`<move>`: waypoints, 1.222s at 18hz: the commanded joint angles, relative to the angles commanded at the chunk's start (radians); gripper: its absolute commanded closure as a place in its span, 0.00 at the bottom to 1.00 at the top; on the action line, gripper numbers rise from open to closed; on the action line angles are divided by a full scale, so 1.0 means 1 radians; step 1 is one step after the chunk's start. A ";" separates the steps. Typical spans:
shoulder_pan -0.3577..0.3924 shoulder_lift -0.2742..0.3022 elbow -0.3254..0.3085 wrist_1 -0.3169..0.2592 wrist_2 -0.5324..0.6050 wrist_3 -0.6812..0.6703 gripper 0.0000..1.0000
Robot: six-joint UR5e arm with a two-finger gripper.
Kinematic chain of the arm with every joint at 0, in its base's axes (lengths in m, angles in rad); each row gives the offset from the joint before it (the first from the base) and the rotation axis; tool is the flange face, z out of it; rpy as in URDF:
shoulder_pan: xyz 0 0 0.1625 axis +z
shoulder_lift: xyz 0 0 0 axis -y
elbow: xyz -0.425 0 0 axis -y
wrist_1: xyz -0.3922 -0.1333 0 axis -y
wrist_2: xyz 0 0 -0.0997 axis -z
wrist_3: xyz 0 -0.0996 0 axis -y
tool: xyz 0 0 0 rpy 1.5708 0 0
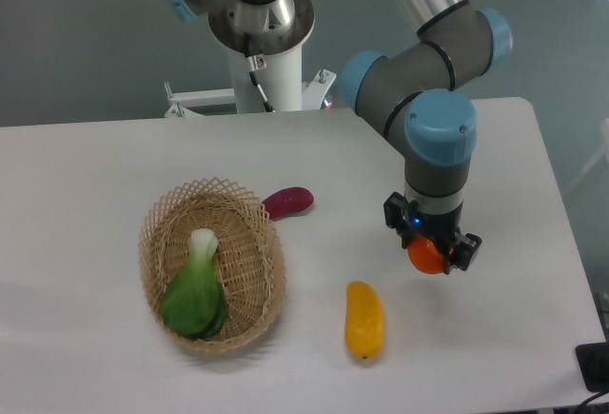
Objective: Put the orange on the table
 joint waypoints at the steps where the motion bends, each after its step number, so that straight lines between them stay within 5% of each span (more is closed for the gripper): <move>1: -0.002 -0.002 0.000 0.000 0.002 0.000 0.30; 12: -0.006 0.005 -0.090 0.032 0.002 -0.012 0.30; 17: -0.009 0.008 -0.219 0.210 0.057 -0.012 0.29; 22: -0.009 0.011 -0.254 0.216 0.064 -0.008 0.29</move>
